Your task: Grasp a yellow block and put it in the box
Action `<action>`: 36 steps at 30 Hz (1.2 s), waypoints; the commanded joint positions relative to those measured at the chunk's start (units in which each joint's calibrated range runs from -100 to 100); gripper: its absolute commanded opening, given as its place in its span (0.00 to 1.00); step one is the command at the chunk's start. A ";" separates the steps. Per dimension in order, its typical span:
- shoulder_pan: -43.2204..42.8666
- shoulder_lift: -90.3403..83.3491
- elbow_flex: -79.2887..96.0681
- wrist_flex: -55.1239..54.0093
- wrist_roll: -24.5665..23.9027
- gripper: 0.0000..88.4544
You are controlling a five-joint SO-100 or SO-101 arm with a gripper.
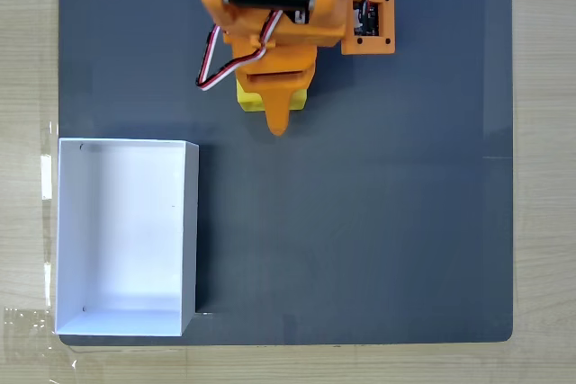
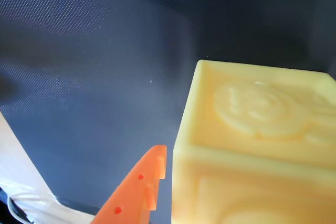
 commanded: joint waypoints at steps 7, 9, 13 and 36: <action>0.49 3.03 -2.01 -0.33 0.23 0.38; 0.49 3.03 -2.46 -0.50 0.23 0.29; 0.49 2.95 -2.55 -0.67 0.28 0.21; 10.68 -13.33 -22.27 -31.39 -6.65 0.22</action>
